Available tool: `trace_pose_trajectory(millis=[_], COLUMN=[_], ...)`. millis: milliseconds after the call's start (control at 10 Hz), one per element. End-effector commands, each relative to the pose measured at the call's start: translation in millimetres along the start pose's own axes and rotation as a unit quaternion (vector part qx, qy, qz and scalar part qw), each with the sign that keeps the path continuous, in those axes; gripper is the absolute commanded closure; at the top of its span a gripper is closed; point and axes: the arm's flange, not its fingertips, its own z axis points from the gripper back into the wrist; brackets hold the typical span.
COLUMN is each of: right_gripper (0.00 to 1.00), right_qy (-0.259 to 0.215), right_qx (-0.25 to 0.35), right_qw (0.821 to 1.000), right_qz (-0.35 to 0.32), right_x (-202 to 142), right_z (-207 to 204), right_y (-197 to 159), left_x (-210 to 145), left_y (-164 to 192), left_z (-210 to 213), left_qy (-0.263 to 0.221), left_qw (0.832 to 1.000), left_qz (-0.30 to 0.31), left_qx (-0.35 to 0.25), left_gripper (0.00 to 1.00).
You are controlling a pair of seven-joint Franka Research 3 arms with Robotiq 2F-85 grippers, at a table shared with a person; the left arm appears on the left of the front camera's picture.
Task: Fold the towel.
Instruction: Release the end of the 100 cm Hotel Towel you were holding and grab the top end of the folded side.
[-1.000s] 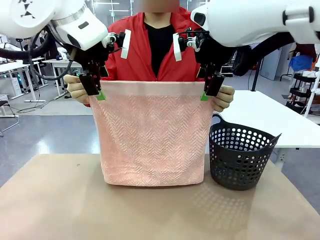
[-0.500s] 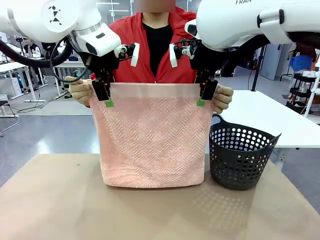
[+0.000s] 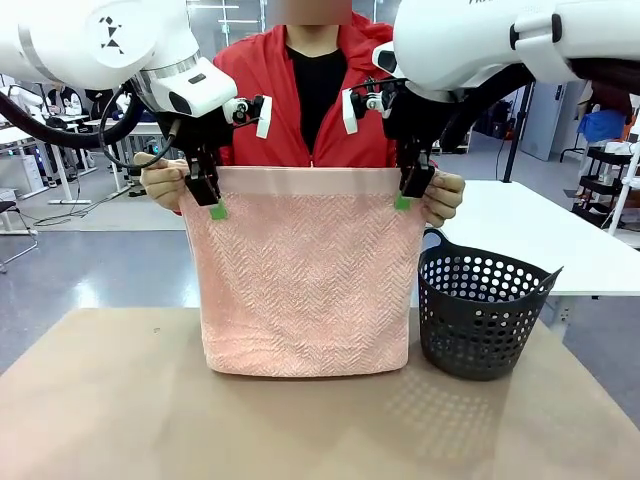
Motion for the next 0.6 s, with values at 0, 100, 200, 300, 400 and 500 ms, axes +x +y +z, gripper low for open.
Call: trace_pose_trajectory(millis=[0,100,200,300,400,500], right_gripper=[0.88,0.98,1.00,1.00,1.00,1.00], right_qy=[-0.011,-0.012,-0.014,-0.016,-0.017,-0.017], right_qx=[0.009,0.011,0.012,0.015,0.015,0.015], right_qw=[1.000,1.000,1.000,1.000,1.000,1.000], right_qz=[-0.011,-0.011,-0.010,-0.012,-0.012,-0.012], right_x=[2.3,2.1,1.8,1.1,1.0,1.5], right_z=[1.8,1.6,0.7,-0.6,-1.1,-1.1], right_y=[-0.9,0.0,0.7,0.7,1.0,0.7], left_x=[-3.4,-4.7,-5.5,-5.9,-6.6,-8.7], left_y=[-2.4,-2.7,-2.9,-3.2,-3.7,-3.6], left_z=[5.0,5.8,5.6,4.7,4.6,4.8], left_qy=[-0.003,-0.004,-0.005,-0.005,-0.004,-0.004], left_qw=[1.000,1.000,1.000,1.000,1.000,1.000], left_qz=[0.000,0.000,0.003,0.004,0.004,0.008], left_qx=[-0.007,-0.006,-0.005,-0.007,-0.006,-0.004], left_gripper=[0.94,1.00,1.00,1.00,1.00,1.00])
